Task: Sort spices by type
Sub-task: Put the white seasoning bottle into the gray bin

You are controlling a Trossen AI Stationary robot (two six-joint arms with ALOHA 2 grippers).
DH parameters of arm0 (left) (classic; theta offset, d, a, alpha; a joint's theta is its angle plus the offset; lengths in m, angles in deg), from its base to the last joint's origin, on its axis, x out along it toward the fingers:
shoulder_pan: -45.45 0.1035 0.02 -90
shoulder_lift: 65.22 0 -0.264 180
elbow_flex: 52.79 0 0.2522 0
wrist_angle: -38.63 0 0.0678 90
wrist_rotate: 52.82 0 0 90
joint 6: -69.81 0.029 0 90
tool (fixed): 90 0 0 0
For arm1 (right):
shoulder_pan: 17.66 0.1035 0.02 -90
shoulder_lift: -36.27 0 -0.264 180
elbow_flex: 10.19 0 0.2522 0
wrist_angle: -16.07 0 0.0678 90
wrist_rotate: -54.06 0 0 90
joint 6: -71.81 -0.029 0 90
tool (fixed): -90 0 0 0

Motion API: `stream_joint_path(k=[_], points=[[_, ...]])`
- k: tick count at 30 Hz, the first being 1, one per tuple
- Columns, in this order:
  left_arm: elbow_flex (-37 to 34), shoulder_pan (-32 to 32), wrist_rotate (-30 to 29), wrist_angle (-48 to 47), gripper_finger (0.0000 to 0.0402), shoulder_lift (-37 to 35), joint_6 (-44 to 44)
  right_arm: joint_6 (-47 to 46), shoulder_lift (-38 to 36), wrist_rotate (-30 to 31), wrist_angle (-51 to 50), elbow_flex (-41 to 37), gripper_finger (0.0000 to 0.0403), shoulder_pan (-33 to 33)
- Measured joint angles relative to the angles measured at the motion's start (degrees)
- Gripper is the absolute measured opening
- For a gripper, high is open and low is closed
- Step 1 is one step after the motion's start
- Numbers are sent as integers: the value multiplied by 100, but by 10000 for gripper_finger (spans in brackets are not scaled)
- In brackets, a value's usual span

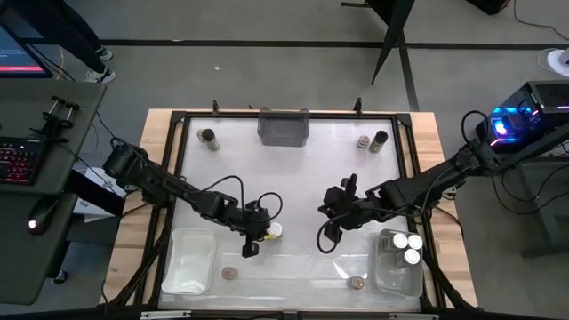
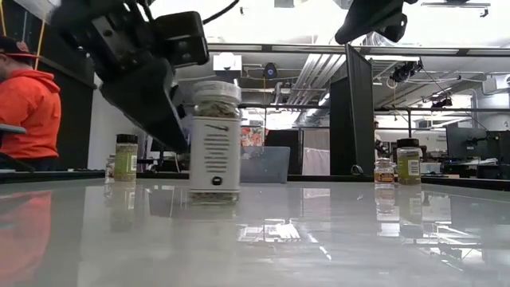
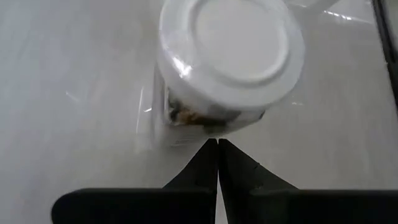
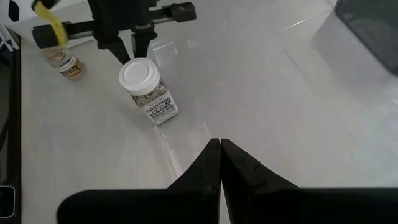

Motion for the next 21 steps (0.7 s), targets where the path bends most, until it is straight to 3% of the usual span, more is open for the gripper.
stream_joint_path(k=[16,21], points=[[22,487,23,1751,0,820,584,94,0,-138,-62,-2,0,4],[505,717,22,1947,0,1283,621,103,0,-140,-67,-2,0,4]])
